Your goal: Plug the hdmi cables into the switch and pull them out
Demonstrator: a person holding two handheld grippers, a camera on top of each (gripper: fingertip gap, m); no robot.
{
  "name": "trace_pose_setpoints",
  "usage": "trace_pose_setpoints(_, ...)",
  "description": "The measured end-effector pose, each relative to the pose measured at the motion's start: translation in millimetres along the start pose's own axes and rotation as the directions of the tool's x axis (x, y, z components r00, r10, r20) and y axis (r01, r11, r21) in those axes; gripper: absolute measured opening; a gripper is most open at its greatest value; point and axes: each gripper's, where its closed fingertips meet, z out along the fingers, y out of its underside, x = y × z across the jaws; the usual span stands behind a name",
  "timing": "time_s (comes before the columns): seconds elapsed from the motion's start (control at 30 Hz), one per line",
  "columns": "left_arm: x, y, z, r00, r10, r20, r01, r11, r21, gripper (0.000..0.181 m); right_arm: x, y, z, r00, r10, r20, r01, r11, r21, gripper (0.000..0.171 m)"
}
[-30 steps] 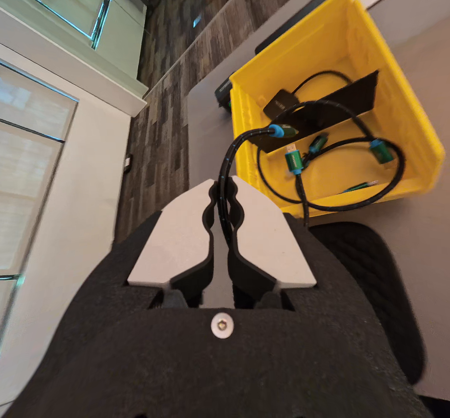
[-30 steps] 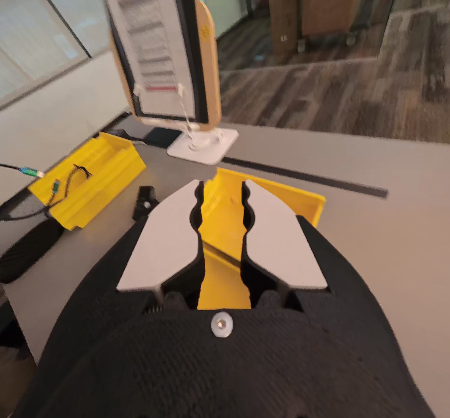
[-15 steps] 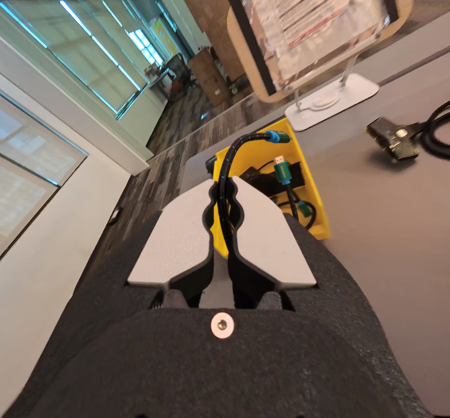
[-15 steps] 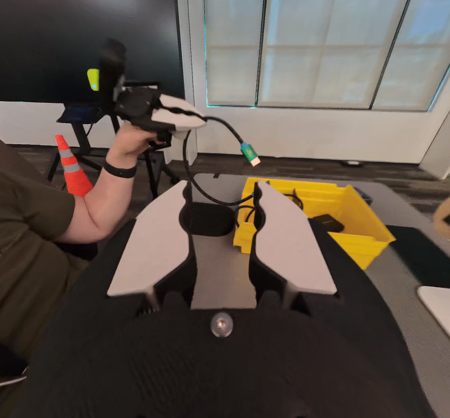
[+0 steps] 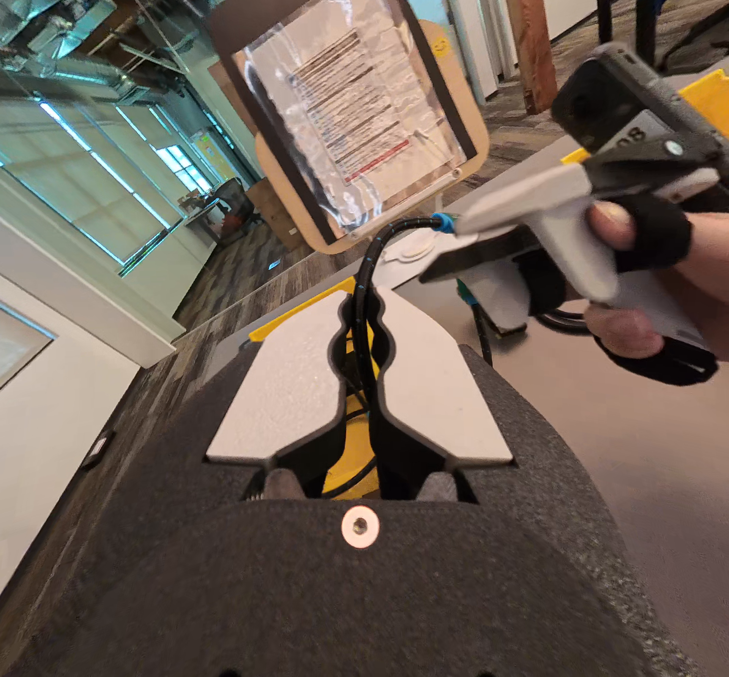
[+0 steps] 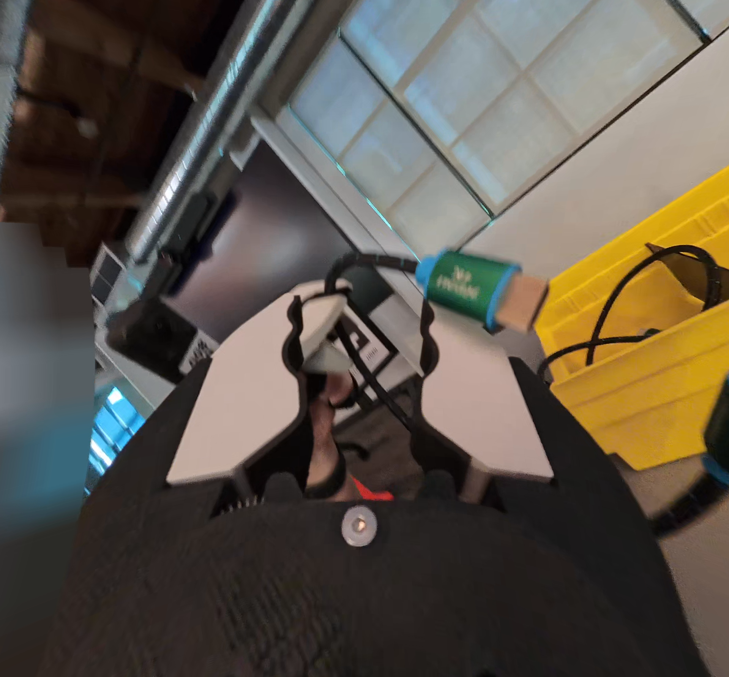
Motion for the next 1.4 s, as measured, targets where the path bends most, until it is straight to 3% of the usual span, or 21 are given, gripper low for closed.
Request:
trace_pose_setpoints(0.1, 26.2, 1.6, 9.7, 0.998, 0.047, -0.032, -0.046, 0.999, 0.013, 0.007, 8.9, -19.3, -12.1, 0.991, 0.13, 0.014, -0.131, 0.987, 0.097, 0.054)
trace_pose_setpoints(0.13, 33.4, 3.0, 11.9, 0.997, 0.065, -0.034, -0.065, 0.998, 0.014, 0.007, 12.2, -22.5, -15.4, 0.987, 0.162, 0.019, -0.163, 0.98, 0.11, 0.047)
trace_pose_setpoints(0.2, 48.4, 5.8, 15.3, 0.995, 0.082, -0.051, -0.081, 0.997, 0.017, 0.007, 14.3, -26.7, -21.3, 0.977, 0.209, 0.05, -0.214, 0.969, 0.123, 0.017)
trace_pose_setpoints(0.27, 73.7, 14.7, 18.9, 0.987, 0.077, -0.141, -0.08, 0.997, -0.018, 0.01, 15.2, -30.6, -24.5, 0.966, 0.243, 0.082, -0.252, 0.959, 0.128, 0.006)
trace_pose_setpoints(0.33, 104.8, 30.1, 21.1, 0.959, 0.073, -0.275, -0.098, 0.992, -0.079, 0.019, 15.2, -23.8, -22.5, 0.969, 0.233, 0.077, -0.236, 0.971, 0.026, 0.003)
trace_pose_setpoints(0.43, 125.0, 37.7, 16.0, 0.918, 0.051, -0.393, -0.092, 0.992, -0.087, 0.044, 9.6, -3.3, -16.8, 0.997, 0.063, 0.038, -0.054, 0.975, -0.216, 0.003)
trace_pose_setpoints(0.53, 109.1, 22.1, 3.9, 0.899, -0.055, -0.436, 0.049, 0.998, -0.025, 0.06, 4.2, 36.2, -25.7, 0.983, -0.181, 0.037, 0.168, 0.797, -0.58, 0.003)
trace_pose_setpoints(0.63, 79.8, 6.0, -8.8, 0.864, -0.195, -0.464, 0.226, 0.974, 0.012, 0.056, 7.7, 66.2, -46.0, 0.916, -0.387, 0.101, 0.312, 0.534, -0.785, 0.003)
trace_pose_setpoints(0.7, 63.3, -0.6, -12.4, 0.825, -0.289, -0.485, 0.343, 0.939, 0.024, 0.05, 6.7, 77.6, -50.5, 0.893, -0.425, 0.145, 0.347, 0.448, -0.824, 0.003)
trace_pose_setpoints(0.8, 66.2, -2.3, -14.6, 0.702, -0.383, -0.601, 0.462, 0.886, -0.026, 0.04, 8.7, 93.8, -55.5, 0.866, -0.455, 0.206, 0.382, 0.339, -0.86, 0.003)
trace_pose_setpoints(0.93, 89.4, 9.7, -8.7, 0.576, -0.435, -0.692, 0.486, 0.863, -0.137, 0.04, 23.6, 112.5, -67.9, 0.811, -0.521, 0.267, 0.398, 0.156, -0.904, 0.003)
trace_pose_setpoints(1.0, 97.3, 18.7, -2.7, 0.565, -0.44, -0.698, 0.464, 0.869, -0.173, 0.038, 29.6, 118.5, -73.6, 0.795, -0.535, 0.287, 0.39, 0.088, -0.917, 0.003)
trace_pose_setpoints(1.07, 104.6, 25.2, 0.5, 0.552, -0.428, -0.715, 0.44, 0.879, -0.187, 0.032, 35.0, 120.7, -77.2, 0.78, -0.549, 0.3, 0.388, 0.047, -0.921, 0.003)
trace_pose_setpoints(1.13, 113.7, 28.3, -2.2, 0.502, -0.424, -0.754, 0.425, 0.88, -0.212, 0.013, 40.7, 120.9, -81.7, 0.781, -0.552, 0.292, 0.365, 0.025, -0.931, 0.003)
trace_pose_setpoints(1.27, 110.8, 33.3, 5.7, 0.487, -0.468, -0.738, 0.448, 0.859, -0.249, 0.012, 48.7, 114.1, -79.2, 0.758, -0.588, 0.282, 0.377, 0.042, -0.925, 0.004)
trace_pose_setpoints(1.33, 98.1, 29.8, 12.4, 0.486, -0.514, -0.707, 0.516, 0.822, -0.243, 0.012, 48.3, 99.8, -69.9, 0.705, -0.654, 0.275, 0.425, 0.079, -0.902, 0.011)
trace_pose_setpoints(1.4, 80.0, 24.9, 19.3, 0.477, -0.566, -0.673, 0.595, 0.771, -0.226, 0.011, 43.5, 74.4, -64.4, 0.589, -0.759, 0.279, 0.498, 0.069, -0.864, 0.023)
